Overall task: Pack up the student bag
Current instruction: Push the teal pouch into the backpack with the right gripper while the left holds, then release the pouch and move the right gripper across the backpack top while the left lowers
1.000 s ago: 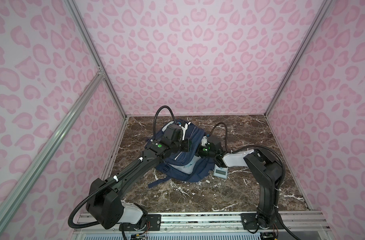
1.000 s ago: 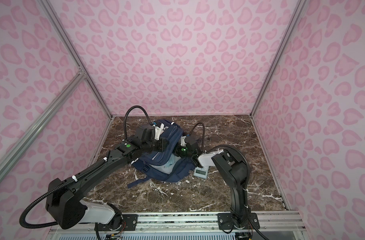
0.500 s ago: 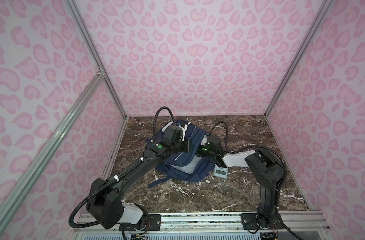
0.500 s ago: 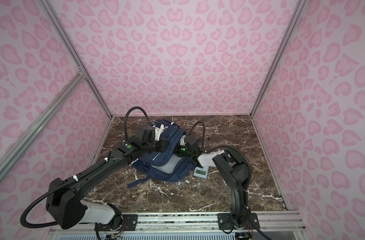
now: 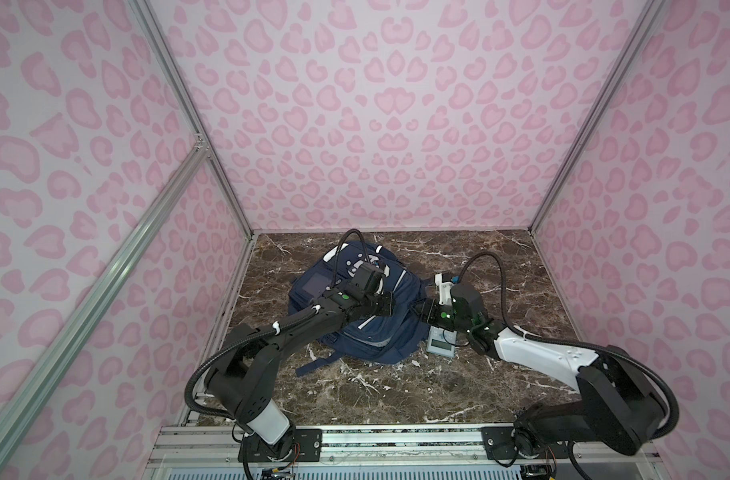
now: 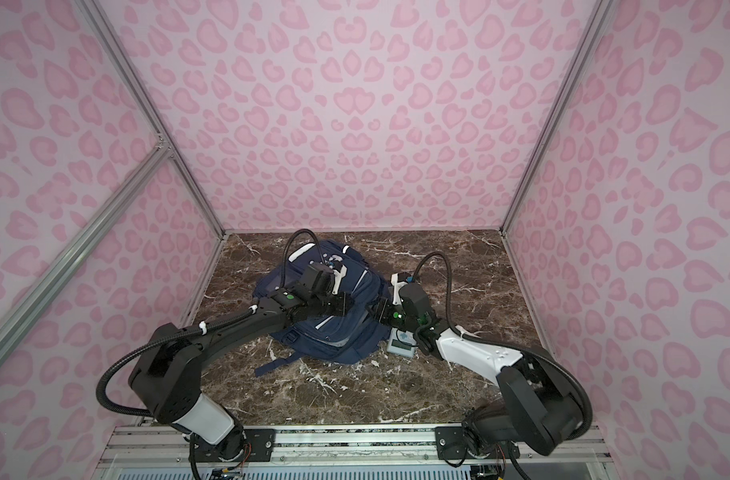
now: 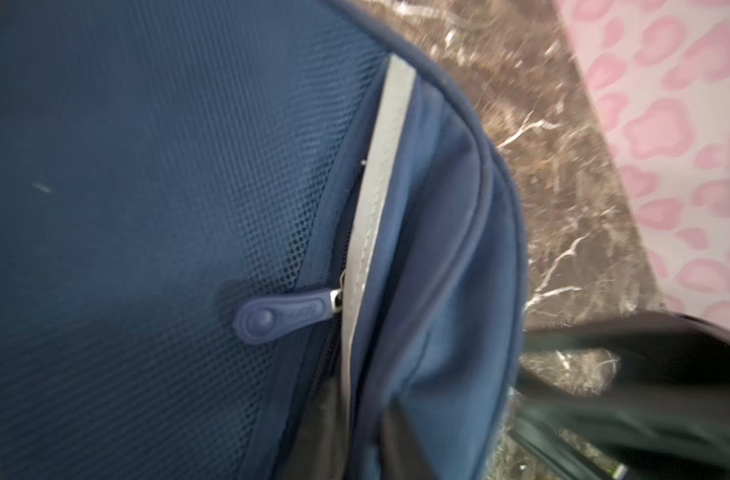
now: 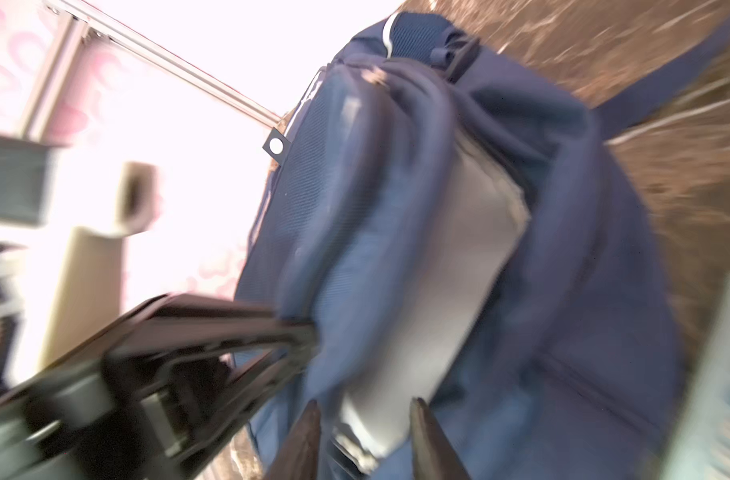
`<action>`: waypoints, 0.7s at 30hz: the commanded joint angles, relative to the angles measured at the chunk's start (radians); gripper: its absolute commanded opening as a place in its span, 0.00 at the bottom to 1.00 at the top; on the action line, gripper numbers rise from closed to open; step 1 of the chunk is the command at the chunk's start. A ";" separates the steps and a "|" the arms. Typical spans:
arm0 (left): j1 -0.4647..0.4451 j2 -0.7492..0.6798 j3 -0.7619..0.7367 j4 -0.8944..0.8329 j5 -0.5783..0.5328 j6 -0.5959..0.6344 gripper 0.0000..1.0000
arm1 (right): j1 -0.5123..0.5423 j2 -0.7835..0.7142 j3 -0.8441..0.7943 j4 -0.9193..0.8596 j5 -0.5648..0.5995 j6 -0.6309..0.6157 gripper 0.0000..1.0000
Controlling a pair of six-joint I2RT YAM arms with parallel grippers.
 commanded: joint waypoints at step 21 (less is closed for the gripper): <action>0.468 -0.597 -0.537 0.169 0.088 -0.260 0.80 | 0.532 0.280 0.322 -0.144 0.308 -0.177 0.69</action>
